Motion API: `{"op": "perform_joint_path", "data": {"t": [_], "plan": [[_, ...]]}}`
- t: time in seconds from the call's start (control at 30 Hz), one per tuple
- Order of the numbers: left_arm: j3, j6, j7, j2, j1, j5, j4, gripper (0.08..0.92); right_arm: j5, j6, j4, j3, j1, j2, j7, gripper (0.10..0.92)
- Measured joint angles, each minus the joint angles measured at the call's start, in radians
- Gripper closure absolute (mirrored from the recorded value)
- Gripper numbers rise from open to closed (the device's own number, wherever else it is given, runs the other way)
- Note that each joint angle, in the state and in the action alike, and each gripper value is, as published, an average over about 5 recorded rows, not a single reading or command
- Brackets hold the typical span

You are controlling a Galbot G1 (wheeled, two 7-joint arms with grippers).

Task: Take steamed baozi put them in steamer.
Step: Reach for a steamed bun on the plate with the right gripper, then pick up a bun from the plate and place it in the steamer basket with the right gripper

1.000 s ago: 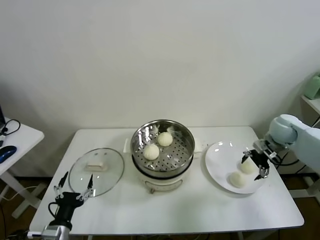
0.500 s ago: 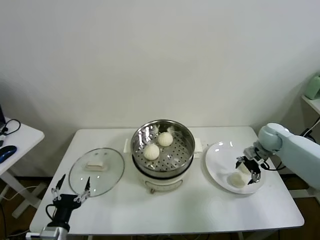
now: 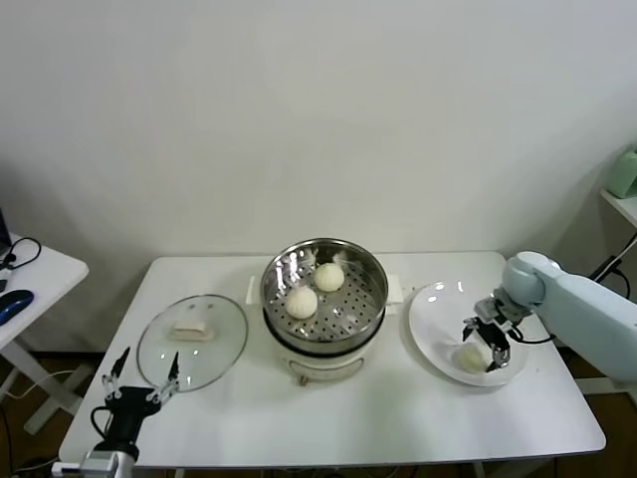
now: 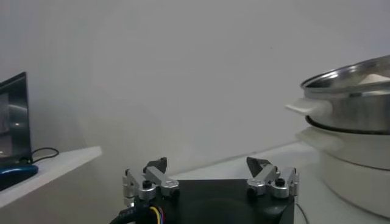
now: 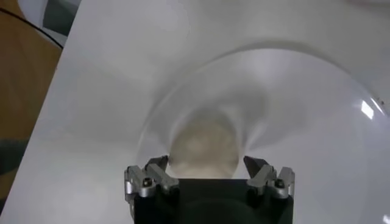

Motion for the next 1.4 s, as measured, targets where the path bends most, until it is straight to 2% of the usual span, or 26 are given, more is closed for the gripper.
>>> {"op": "perform_joint_path", "data": {"t": [0.17, 0.37, 0.87, 1.4], "plan": [[0.003, 0.001, 0.000, -0.001, -0.002, 0.002, 0.000, 0.177, 0.002, 0.000, -0.001, -0.002, 0.000, 0.006, 0.000, 0.340], [0.000, 0.001, 0.000, -0.001, -0.003, 0.002, 0.001, 0.177, 0.006, 0.000, -0.004, -0.007, -0.001, 0.011, 0.001, 0.390], [0.003, 0.001, 0.000, 0.003, -0.007, 0.003, 0.008, 0.177, 0.022, 0.044, 0.065, -0.012, 0.083, -0.015, -0.022, 0.401], [0.010, 0.000, 0.001, 0.008, 0.012, 0.016, -0.007, 0.177, -0.100, 0.330, 0.333, -0.132, 0.496, 0.060, -0.076, 0.396]]}}
